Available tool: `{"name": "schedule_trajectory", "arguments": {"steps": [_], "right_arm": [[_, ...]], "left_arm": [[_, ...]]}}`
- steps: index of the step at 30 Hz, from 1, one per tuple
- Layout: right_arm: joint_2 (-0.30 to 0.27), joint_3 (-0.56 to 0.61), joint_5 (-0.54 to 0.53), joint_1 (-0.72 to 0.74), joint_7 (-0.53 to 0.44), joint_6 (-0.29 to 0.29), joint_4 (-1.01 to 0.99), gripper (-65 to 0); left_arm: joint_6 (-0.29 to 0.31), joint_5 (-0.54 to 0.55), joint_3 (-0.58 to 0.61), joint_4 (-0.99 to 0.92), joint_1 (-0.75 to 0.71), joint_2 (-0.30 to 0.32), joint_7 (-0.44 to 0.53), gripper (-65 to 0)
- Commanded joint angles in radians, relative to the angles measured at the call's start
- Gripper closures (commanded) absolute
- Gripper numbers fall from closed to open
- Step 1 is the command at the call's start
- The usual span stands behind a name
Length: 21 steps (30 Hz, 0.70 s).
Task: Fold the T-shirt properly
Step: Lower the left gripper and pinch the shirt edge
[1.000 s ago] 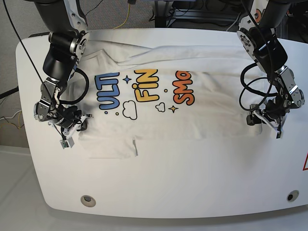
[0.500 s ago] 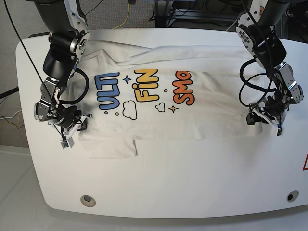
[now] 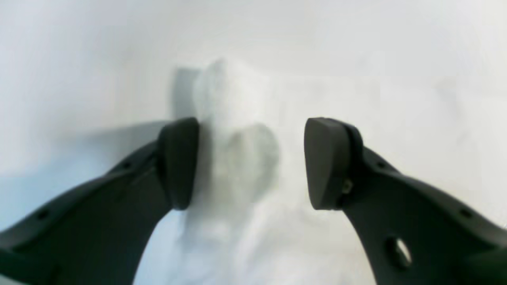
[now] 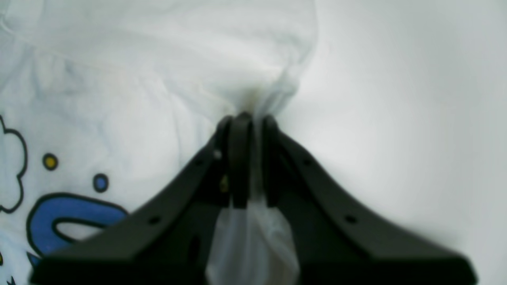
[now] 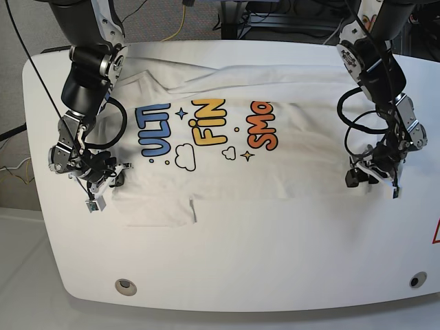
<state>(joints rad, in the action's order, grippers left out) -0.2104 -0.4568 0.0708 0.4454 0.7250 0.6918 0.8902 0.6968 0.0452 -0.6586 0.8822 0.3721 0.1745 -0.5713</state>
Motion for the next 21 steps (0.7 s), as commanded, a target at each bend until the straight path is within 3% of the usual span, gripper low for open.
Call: {"name": "schedule_trajectory", "arguments": {"steps": [1, 10, 13, 18, 21], "right_arm": [[0.001, 0.006, 0.039, -0.006, 0.075, 0.006, -0.006, -5.8], [0.001, 0.006, 0.039, -0.007, 0.075, 0.006, -0.006, -5.8], [0.001, 0.006, 0.039, -0.007, 0.075, 0.006, -0.006, -5.8], [0.001, 0.006, 0.039, -0.007, 0.074, 0.006, -0.006, -5.8], [0.001, 0.006, 0.039, -0.007, 0.074, 0.006, -0.006, -5.8]], "left_arm": [[0.001, -0.021, 0.006, -0.005, 0.015, -0.008, -0.039, -39.3], [0.001, -0.017, 0.061, -0.002, 0.012, -0.011, -0.039, -37.8], [0.001, -0.017, 0.081, -0.001, 0.009, -0.011, -0.039, -27.6], [0.001, -0.017, 0.090, -0.002, 0.009, -0.011, -0.039, -1.2], [0.001, -0.017, 0.092, -0.004, 0.009, -0.011, -0.039, -2.5]]}}
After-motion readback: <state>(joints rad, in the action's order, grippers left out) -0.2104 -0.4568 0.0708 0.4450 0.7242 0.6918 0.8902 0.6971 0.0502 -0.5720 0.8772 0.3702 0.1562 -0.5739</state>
